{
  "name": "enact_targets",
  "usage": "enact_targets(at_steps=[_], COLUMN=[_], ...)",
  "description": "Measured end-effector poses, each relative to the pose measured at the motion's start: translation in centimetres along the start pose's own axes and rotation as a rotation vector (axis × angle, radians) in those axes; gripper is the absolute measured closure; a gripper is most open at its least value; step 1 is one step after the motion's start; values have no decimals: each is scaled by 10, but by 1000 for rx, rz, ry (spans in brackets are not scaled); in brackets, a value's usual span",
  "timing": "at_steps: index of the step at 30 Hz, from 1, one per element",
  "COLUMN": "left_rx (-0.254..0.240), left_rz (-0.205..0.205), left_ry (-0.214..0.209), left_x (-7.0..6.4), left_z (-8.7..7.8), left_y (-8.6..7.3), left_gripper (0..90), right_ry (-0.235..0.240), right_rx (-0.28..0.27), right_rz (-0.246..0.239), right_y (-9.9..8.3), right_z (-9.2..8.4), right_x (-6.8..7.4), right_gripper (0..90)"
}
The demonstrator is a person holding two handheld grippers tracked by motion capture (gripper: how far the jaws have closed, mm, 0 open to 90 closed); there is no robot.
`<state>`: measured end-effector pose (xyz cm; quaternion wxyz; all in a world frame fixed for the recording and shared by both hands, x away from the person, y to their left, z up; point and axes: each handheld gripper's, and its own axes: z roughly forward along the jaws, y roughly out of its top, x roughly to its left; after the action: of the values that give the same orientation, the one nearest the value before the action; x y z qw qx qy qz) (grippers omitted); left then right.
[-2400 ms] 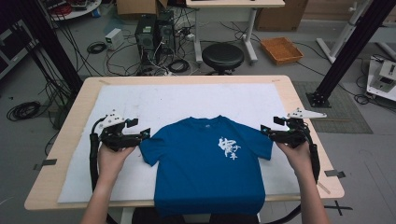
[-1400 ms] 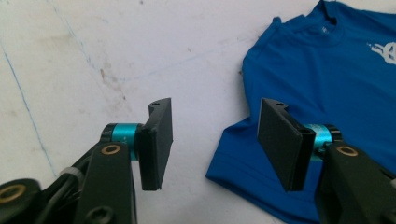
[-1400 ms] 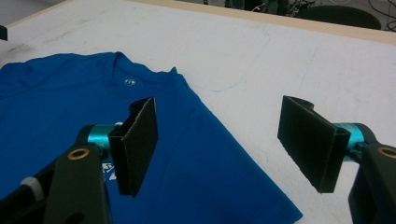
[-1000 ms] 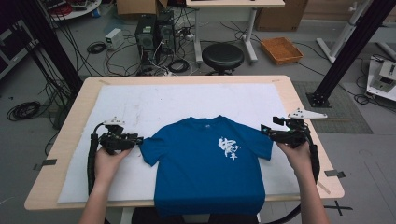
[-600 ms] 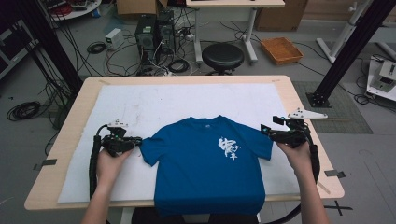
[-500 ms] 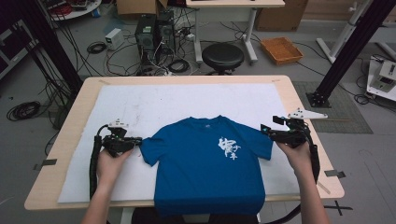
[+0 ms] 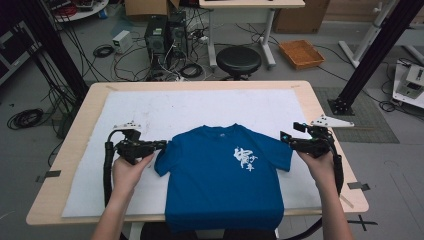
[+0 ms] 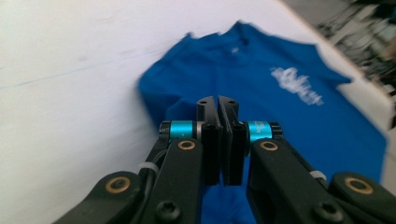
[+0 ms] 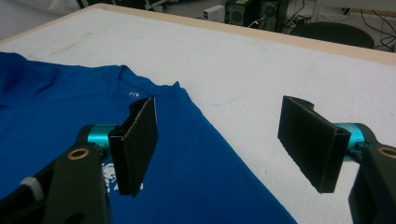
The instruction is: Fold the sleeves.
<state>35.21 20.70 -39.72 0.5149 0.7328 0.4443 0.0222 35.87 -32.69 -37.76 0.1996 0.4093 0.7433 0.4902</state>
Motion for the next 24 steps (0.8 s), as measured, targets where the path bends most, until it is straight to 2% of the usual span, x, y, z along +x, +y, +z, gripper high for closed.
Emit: enact_targets(at_steps=[2, 3, 4, 12, 15, 16, 17, 19, 21, 22, 23, 24], left_rx=[-9, -9, -13, 4, 15, 15, 16, 5, -6, -6, -33, -43], left_rz=[-16, -16, -27, -64, -67, -67, -69, -60, -52, -52, -34, -16], left_ry=[-28, -28, -49, -90, -81, -81, -77, -60, -65, -65, -56, -46], left_x=[-8, -8, -16, -39, -45, -45, -46, -46, -45, -45, -45, -45], left_z=[8, 8, 16, 58, 73, 73, 82, 90, 97, 97, 100, 99], left_y=[4, 4, 7, 9, 8, 8, 6, 5, 3, 3, 3, 3], left_gripper=[879, 880, 879, 879, 879, 879, 879, 879, 872, 835, 729, 663], right_ry=[0, -1, -2, -5, -7, -7, -9, -11, -18, -21, -25, -28], right_rx=[-6, -8, -9, -10, -8, -8, -7, -4, -1, 0, 0, 1], right_rz=[-1, -1, 1, 1, -3, -3, -2, -2, 2, 7, 10, 20], right_y=[0, 0, 1, 0, 0, 0, -1, -1, -2, -3, -3, -4], right_z=[-1, -2, -2, -3, -3, -3, -2, -2, -2, -2, -2, -2], right_x=[0, 0, 0, -1, -1, -1, 0, -1, -1, -2, -3, -4], right_gripper=[283, 284, 284, 284, 284, 284, 284, 284, 284, 284, 284, 285])
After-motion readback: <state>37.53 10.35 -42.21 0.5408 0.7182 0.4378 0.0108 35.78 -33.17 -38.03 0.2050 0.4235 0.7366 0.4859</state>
